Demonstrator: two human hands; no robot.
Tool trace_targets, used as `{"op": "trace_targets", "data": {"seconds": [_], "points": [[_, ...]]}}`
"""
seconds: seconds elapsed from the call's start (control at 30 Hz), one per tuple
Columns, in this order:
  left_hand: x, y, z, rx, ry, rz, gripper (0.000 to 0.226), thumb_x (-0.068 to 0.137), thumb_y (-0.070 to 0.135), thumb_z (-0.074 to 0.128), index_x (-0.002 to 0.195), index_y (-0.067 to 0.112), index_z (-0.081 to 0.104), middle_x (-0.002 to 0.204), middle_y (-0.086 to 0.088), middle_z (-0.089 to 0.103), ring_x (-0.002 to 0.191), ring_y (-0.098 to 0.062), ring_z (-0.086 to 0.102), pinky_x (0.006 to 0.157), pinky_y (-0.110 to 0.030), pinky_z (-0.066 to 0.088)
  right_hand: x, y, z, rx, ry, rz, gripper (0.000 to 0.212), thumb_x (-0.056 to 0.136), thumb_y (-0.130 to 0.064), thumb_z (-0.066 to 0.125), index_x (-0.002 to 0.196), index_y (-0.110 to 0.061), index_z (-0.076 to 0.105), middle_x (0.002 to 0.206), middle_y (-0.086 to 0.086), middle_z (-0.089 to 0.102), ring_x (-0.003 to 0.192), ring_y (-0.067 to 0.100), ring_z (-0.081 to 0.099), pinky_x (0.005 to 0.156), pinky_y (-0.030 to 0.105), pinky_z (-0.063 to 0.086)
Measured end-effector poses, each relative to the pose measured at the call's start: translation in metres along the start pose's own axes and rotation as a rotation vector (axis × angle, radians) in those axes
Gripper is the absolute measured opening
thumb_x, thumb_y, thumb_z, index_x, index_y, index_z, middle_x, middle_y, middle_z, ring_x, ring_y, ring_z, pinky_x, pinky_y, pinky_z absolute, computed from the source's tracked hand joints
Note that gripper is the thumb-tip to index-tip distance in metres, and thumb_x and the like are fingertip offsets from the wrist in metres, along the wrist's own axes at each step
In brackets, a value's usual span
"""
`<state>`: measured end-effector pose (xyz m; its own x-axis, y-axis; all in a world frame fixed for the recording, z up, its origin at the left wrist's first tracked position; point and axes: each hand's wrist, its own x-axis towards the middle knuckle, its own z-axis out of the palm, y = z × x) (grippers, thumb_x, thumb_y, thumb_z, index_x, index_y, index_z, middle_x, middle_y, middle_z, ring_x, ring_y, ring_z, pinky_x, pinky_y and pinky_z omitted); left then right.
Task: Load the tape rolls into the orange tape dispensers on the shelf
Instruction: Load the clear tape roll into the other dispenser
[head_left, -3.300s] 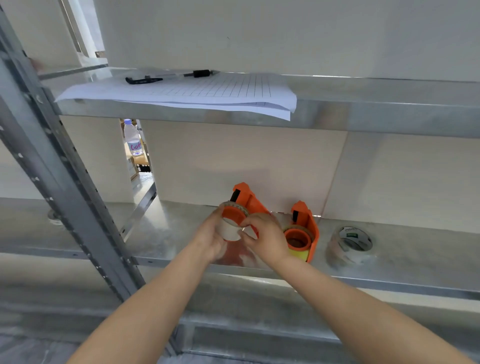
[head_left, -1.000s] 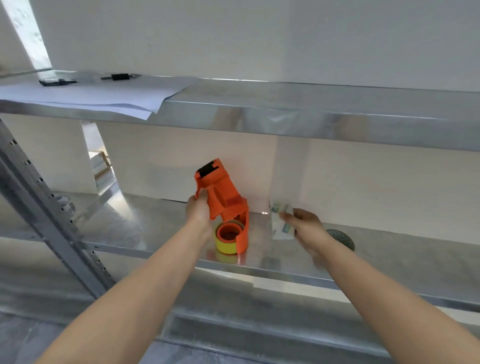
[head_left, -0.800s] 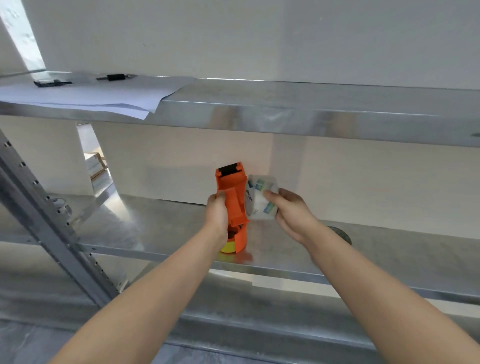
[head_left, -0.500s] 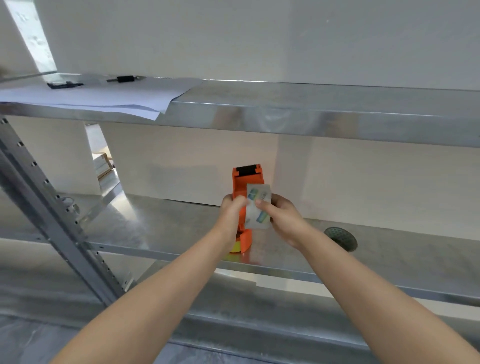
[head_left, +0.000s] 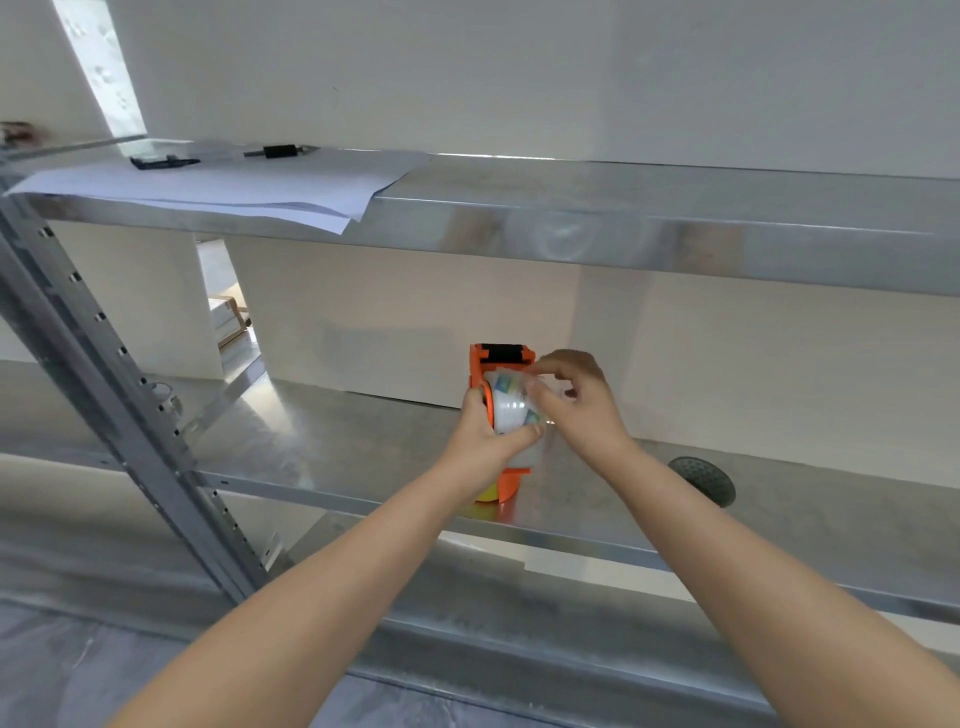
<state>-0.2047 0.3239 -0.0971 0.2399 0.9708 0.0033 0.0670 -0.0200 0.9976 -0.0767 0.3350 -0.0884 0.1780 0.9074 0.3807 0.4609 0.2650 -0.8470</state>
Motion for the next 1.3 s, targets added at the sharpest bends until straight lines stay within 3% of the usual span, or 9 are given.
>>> {"op": "trace_targets", "data": {"seconds": [0.17, 0.27, 0.37, 0.53, 0.7, 0.83, 0.97, 1.1, 1.3], "points": [[-0.004, -0.005, -0.003, -0.061, 0.007, -0.071, 0.035, 0.080, 0.002, 0.067, 0.103, 0.018, 0.046, 0.092, 0.002, 0.057, 0.079, -0.005, 0.057, 0.064, -0.014, 0.049, 0.018, -0.001, 0.000, 0.008, -0.063, 0.105, 0.013, 0.085, -0.015, 0.061, 0.079, -0.004, 0.064, 0.077, 0.001, 0.063, 0.074, 0.009, 0.058, 0.066, 0.015, 0.041], [-0.004, -0.005, -0.001, -0.102, 0.015, -0.111, 0.056, 0.068, 0.014, 0.082, 0.113, 0.012, 0.049, 0.096, -0.001, 0.062, 0.085, -0.013, 0.061, 0.072, -0.022, 0.050, 0.028, -0.004, 0.003, 0.000, -0.090, 0.134, 0.015, 0.087, -0.014, 0.059, 0.076, -0.003, 0.060, 0.064, -0.007, 0.059, 0.054, -0.008, 0.056, 0.051, 0.002, 0.038], [-0.004, -0.005, -0.003, -0.052, 0.032, -0.124, 0.057, 0.065, 0.016, 0.084, 0.111, 0.014, 0.051, 0.098, -0.002, 0.063, 0.085, -0.014, 0.061, 0.073, -0.022, 0.050, 0.039, 0.000, 0.005, -0.032, -0.084, 0.171, 0.018, 0.087, -0.016, 0.058, 0.081, 0.001, 0.063, 0.071, -0.004, 0.063, 0.065, 0.003, 0.057, 0.051, 0.000, 0.038], [-0.009, -0.004, -0.008, 0.013, -0.021, -0.114, 0.053, 0.067, 0.012, 0.080, 0.111, 0.017, 0.052, 0.100, -0.003, 0.063, 0.082, -0.012, 0.061, 0.068, -0.021, 0.050, 0.052, 0.011, 0.007, 0.027, 0.039, 0.298, 0.022, 0.088, -0.016, 0.054, 0.088, 0.003, 0.064, 0.093, 0.007, 0.066, 0.084, 0.017, 0.056, 0.073, 0.025, 0.042], [-0.019, -0.004, -0.017, 0.016, -0.041, -0.104, 0.047, 0.065, 0.012, 0.083, 0.094, 0.031, 0.050, 0.092, 0.007, 0.062, 0.081, -0.005, 0.061, 0.066, -0.017, 0.053, 0.068, 0.019, -0.004, 0.137, 0.142, 0.389, 0.017, 0.087, -0.014, 0.050, 0.076, -0.004, 0.059, 0.075, 0.005, 0.060, 0.081, 0.022, 0.056, 0.078, 0.034, 0.047], [-0.023, -0.004, -0.020, 0.090, -0.019, -0.070, 0.054, 0.068, 0.013, 0.081, 0.106, 0.027, 0.045, 0.093, 0.009, 0.058, 0.083, -0.005, 0.060, 0.063, -0.013, 0.052, 0.075, 0.020, -0.006, 0.184, 0.022, 0.448, 0.020, 0.090, -0.015, 0.048, 0.071, -0.010, 0.055, 0.078, 0.001, 0.061, 0.086, 0.019, 0.061, 0.083, 0.033, 0.049], [-0.030, -0.004, -0.026, 0.094, -0.040, -0.004, 0.050, 0.068, 0.004, 0.078, 0.104, 0.023, 0.048, 0.091, 0.005, 0.061, 0.077, -0.006, 0.062, 0.056, -0.011, 0.049, 0.074, 0.022, -0.005, 0.362, -0.152, 0.638, 0.018, 0.088, -0.012, 0.051, 0.071, -0.012, 0.055, 0.074, 0.002, 0.059, 0.067, 0.015, 0.059, 0.063, 0.025, 0.049], [-0.034, -0.002, -0.033, 0.076, -0.030, 0.035, 0.047, 0.060, 0.004, 0.076, 0.090, 0.029, 0.049, 0.083, 0.006, 0.064, 0.065, 0.001, 0.061, 0.058, -0.013, 0.050, 0.061, 0.030, 0.000, 0.423, -0.348, 0.878, 0.026, 0.089, -0.017, 0.043, 0.063, -0.016, 0.045, 0.044, 0.000, 0.057, 0.042, 0.013, 0.058, 0.047, 0.021, 0.052], [-0.037, -0.002, -0.040, 0.188, -0.072, 0.041, 0.042, 0.065, 0.000, 0.074, 0.098, 0.015, 0.052, 0.083, 0.005, 0.065, 0.071, -0.006, 0.061, 0.064, -0.022, 0.052, 0.046, 0.051, 0.003, 0.758, -0.486, 1.039, 0.030, 0.088, -0.028, 0.043, 0.081, -0.014, 0.068, 0.079, 0.006, 0.073, 0.069, 0.019, 0.071, 0.061, 0.031, 0.061]]}}
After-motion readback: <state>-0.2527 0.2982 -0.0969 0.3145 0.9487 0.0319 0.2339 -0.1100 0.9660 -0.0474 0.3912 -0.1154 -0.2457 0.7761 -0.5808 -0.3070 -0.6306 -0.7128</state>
